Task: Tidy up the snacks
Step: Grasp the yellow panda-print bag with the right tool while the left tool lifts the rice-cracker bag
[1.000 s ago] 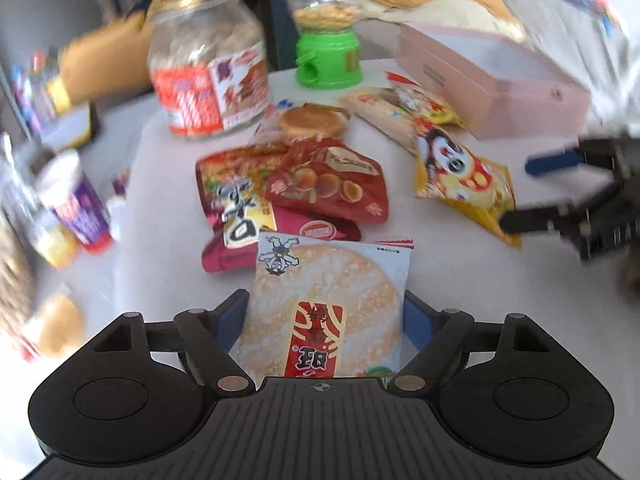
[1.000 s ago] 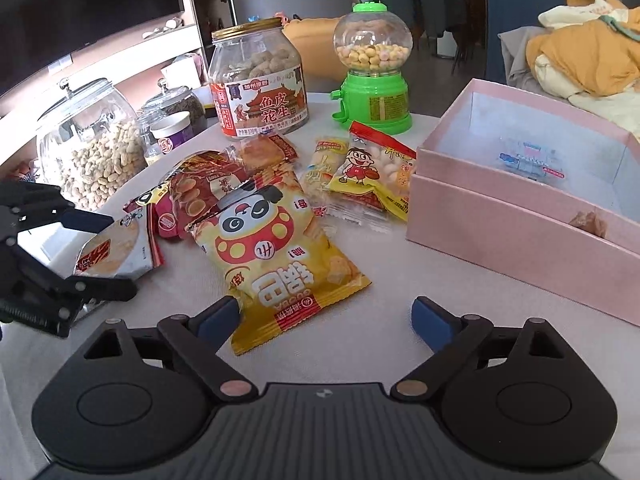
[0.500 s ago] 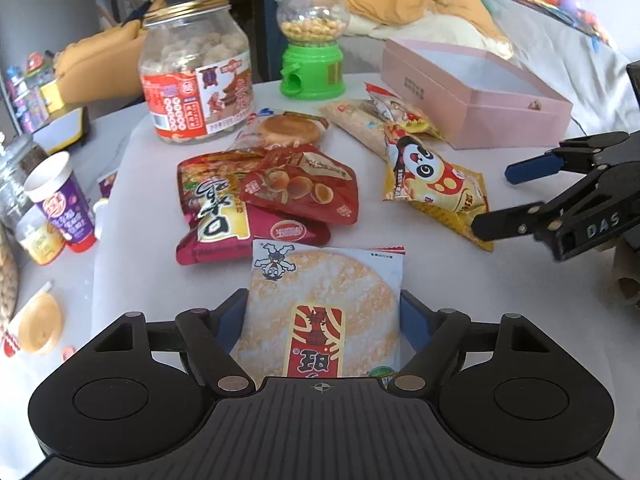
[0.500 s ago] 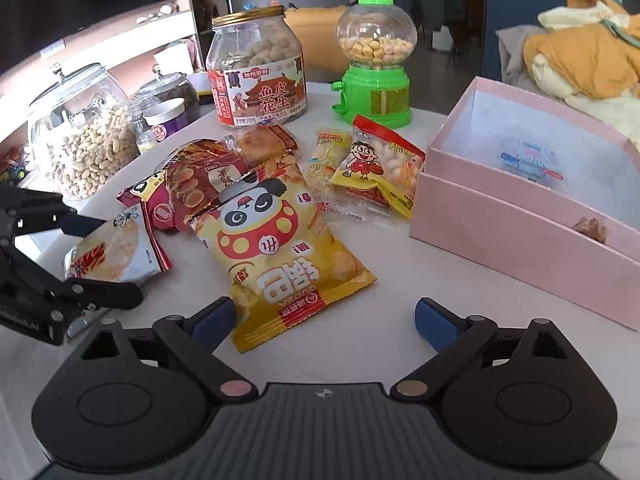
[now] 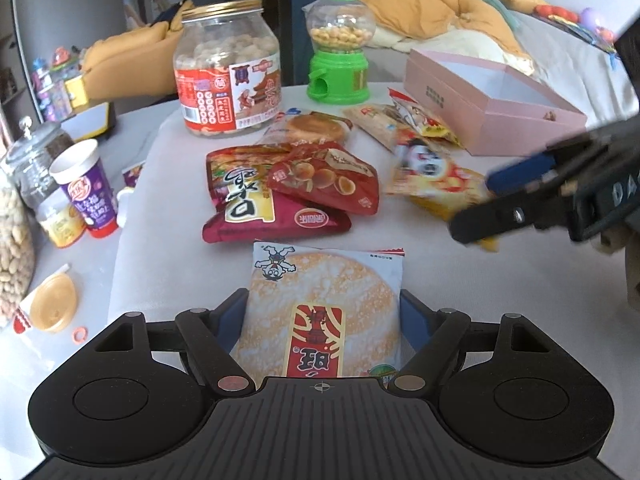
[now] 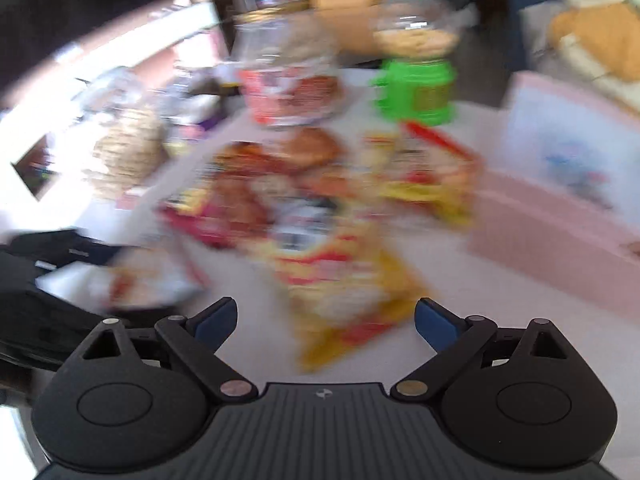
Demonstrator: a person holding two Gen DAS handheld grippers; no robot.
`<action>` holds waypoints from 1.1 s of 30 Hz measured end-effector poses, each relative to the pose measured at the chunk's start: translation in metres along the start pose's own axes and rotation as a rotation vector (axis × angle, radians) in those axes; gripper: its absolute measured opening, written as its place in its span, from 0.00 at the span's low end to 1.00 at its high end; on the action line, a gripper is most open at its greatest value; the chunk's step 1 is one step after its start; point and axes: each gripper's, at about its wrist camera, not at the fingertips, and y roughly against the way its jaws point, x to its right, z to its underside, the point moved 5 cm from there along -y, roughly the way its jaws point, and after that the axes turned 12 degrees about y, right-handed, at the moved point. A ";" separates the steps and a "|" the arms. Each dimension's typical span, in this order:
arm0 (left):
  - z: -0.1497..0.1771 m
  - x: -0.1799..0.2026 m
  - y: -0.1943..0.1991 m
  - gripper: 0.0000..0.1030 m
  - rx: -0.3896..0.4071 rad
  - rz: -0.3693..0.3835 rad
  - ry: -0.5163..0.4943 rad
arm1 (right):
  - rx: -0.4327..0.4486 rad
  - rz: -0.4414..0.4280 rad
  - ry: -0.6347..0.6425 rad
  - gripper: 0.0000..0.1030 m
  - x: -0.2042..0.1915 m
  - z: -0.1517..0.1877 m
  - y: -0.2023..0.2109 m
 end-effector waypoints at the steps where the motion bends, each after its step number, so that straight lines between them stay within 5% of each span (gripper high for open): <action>1: 0.000 0.000 0.000 0.81 0.002 0.000 0.001 | 0.013 -0.005 0.010 0.94 -0.005 -0.005 0.001; 7: 0.003 0.000 0.001 0.81 0.024 0.001 0.002 | 0.058 0.216 0.221 0.94 -0.014 -0.021 -0.001; 15: 0.005 -0.001 0.002 0.81 0.039 0.004 0.006 | -0.048 0.142 0.172 0.94 -0.004 -0.021 -0.045; 17: 0.006 -0.002 0.002 0.81 0.043 0.006 0.009 | -0.054 0.162 0.178 0.83 -0.007 -0.018 -0.046; 20: 0.007 -0.003 0.004 0.81 0.050 0.014 0.008 | -0.070 0.135 0.161 0.59 -0.007 -0.015 -0.031; 28: 0.005 0.009 0.018 0.80 0.036 0.057 0.067 | -0.067 0.132 0.077 0.57 0.014 0.010 0.035; 33: -0.047 0.046 0.057 0.80 0.184 0.147 0.043 | -0.036 0.160 0.066 0.57 0.027 0.031 0.075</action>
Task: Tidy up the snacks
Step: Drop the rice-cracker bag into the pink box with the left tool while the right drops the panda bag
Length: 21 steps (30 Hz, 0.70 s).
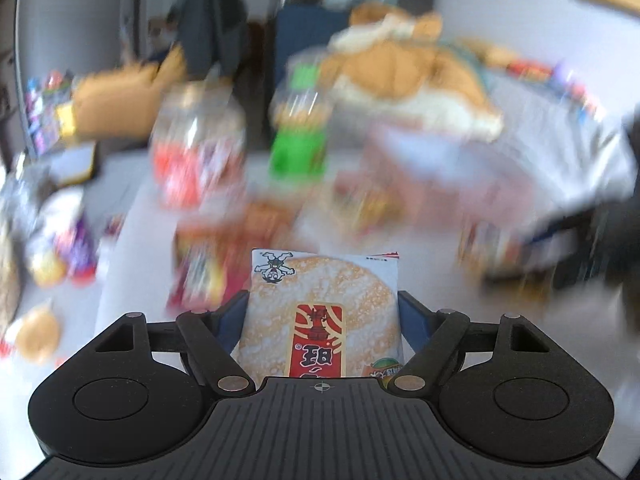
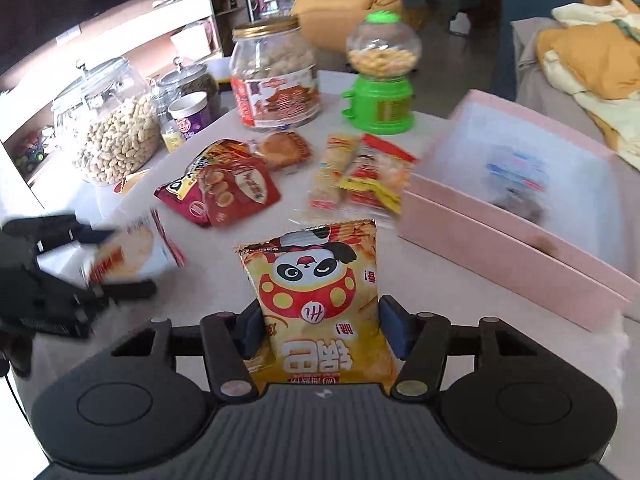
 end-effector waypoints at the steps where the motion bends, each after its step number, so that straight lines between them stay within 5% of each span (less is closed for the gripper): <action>1: -0.019 0.012 0.002 0.80 0.037 0.027 0.002 | 0.006 0.004 -0.001 0.57 0.003 0.005 0.006; 5: -0.100 0.064 -0.016 0.80 0.186 0.134 0.029 | 0.026 0.019 -0.003 0.57 0.011 0.017 0.016; 8: -0.135 0.098 -0.060 0.80 0.210 0.186 0.089 | 0.045 0.031 -0.011 0.57 0.017 0.024 0.021; 11: -0.129 0.127 -0.142 0.80 0.023 0.261 0.097 | 0.051 0.044 -0.021 0.57 0.024 0.033 0.020; 13: -0.117 0.132 -0.175 0.77 -0.044 0.233 0.119 | 0.041 0.058 -0.037 0.57 0.031 0.039 0.016; 17: -0.108 0.123 -0.176 0.73 -0.013 0.242 0.144 | 0.024 0.068 -0.079 0.57 0.045 0.051 0.012; 21: -0.097 0.079 -0.134 0.73 0.066 0.190 0.185 | 0.011 0.104 -0.090 0.57 0.056 0.056 0.010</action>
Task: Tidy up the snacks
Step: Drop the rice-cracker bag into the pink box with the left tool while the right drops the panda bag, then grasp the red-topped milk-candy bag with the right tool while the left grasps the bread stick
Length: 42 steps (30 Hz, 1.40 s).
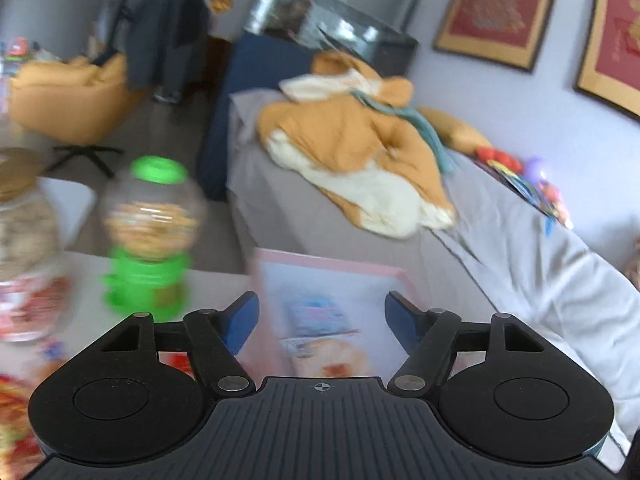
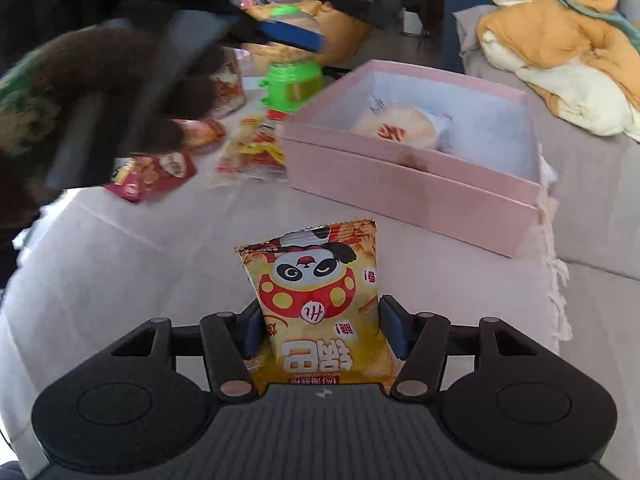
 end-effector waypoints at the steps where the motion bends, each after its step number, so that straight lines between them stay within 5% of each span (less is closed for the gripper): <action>1: -0.002 -0.011 0.013 0.73 0.021 -0.019 -0.008 | 0.021 0.007 0.003 0.57 0.001 -0.003 0.005; 5: 0.021 -0.066 0.064 0.73 0.109 -0.164 -0.021 | 0.190 0.040 -0.012 0.57 0.014 -0.040 0.049; 10: 0.042 -0.131 0.084 0.73 0.053 -0.242 0.150 | 0.241 0.171 -0.044 0.59 0.063 -0.138 0.068; 13: 0.044 -0.152 0.105 0.73 0.094 -0.288 0.153 | 0.156 0.203 -0.063 0.75 0.087 -0.174 0.048; 17: 0.045 -0.177 0.130 0.73 0.140 -0.324 0.178 | 0.111 0.267 -0.081 0.77 0.086 -0.179 0.033; 25: 0.063 -0.176 0.120 0.73 0.224 -0.294 0.165 | -0.024 0.143 0.021 0.80 0.016 -0.173 -0.035; 30: 0.065 -0.172 0.120 0.73 0.203 -0.219 0.151 | -0.131 0.043 0.000 0.80 -0.019 -0.192 -0.093; 33: 0.066 -0.173 0.122 0.73 0.198 -0.194 0.172 | -0.151 0.075 0.007 0.80 -0.032 -0.207 -0.130; 36: 0.066 -0.173 0.126 0.73 0.202 -0.170 0.191 | -0.164 0.166 0.072 0.68 -0.043 -0.217 -0.162; 38: 0.066 -0.171 0.128 0.73 0.207 -0.163 0.192 | -0.208 0.201 0.094 0.48 -0.048 -0.215 -0.181; 42: 0.067 -0.164 0.132 0.73 0.216 -0.135 0.178 | -0.286 0.169 -0.009 0.41 -0.053 -0.200 -0.192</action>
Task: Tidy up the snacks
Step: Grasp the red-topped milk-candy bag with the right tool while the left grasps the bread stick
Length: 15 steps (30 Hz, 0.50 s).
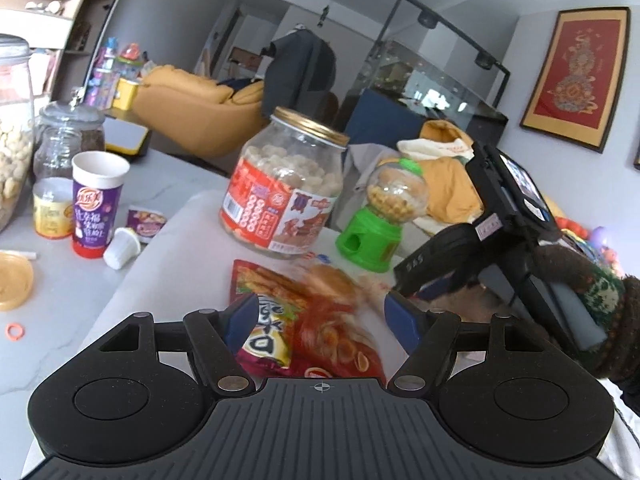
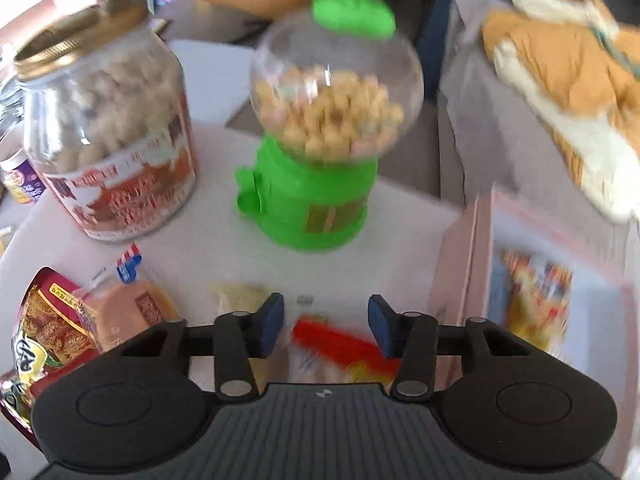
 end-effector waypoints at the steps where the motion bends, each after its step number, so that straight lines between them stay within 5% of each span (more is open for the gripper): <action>1: 0.001 0.002 0.000 0.73 -0.005 0.004 -0.006 | -0.017 -0.045 -0.004 0.40 -0.005 0.007 0.002; 5: 0.008 0.006 -0.006 0.73 -0.056 0.018 -0.021 | 0.014 -0.162 0.050 0.41 -0.018 0.026 0.029; 15: 0.029 0.039 -0.017 0.66 -0.153 0.043 -0.135 | 0.174 -0.147 0.107 0.61 0.007 0.092 0.085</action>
